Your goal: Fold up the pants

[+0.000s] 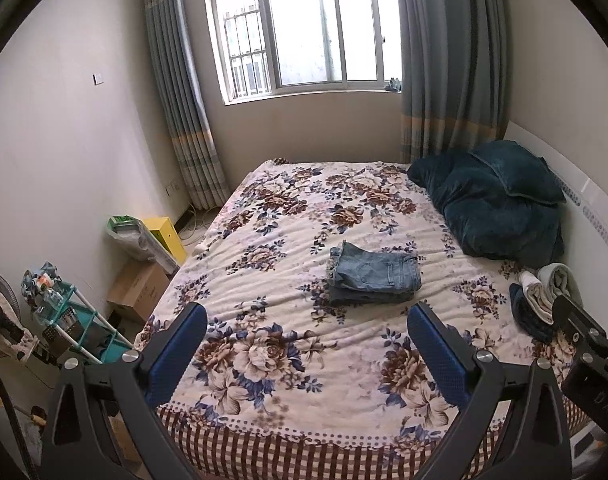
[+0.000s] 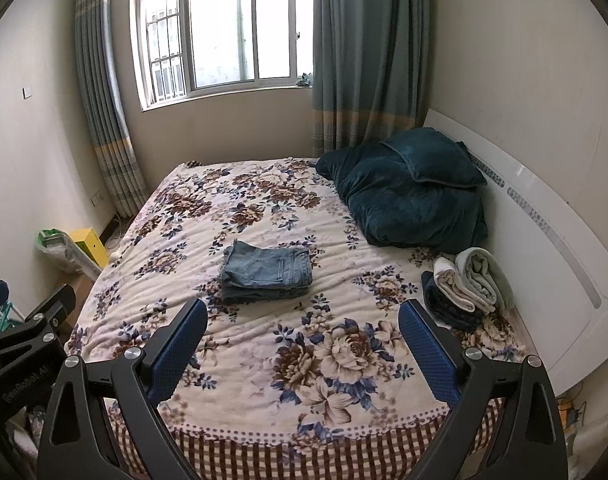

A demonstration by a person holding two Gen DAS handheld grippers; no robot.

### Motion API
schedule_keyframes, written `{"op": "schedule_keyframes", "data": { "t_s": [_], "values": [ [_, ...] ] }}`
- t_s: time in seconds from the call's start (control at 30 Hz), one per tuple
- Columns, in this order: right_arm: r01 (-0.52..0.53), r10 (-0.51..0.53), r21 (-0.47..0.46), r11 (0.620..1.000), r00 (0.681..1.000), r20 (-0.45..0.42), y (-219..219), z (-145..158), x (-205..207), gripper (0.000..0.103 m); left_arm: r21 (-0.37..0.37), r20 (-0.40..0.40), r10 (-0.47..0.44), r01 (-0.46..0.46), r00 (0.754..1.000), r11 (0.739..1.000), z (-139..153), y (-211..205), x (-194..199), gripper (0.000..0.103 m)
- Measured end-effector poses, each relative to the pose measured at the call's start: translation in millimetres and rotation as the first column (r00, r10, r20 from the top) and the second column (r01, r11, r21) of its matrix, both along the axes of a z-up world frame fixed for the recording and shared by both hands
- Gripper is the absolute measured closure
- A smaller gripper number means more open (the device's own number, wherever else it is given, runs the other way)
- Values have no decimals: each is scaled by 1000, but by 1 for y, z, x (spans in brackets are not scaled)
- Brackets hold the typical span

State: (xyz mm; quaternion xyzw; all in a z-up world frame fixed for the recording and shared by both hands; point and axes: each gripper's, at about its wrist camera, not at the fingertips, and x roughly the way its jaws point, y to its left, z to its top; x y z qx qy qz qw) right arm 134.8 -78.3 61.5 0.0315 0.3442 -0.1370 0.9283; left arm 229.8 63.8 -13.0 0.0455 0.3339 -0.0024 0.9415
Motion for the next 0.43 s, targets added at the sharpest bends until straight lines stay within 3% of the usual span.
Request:
{"op": "schedule_keyframes", "data": {
  "t_s": [0.43],
  "values": [
    [-2, 2, 3, 1000, 1000, 0, 3, -2, -1, 5, -2, -5, -2, 2, 1000, 1000, -1, -2, -2, 0]
  ]
}}
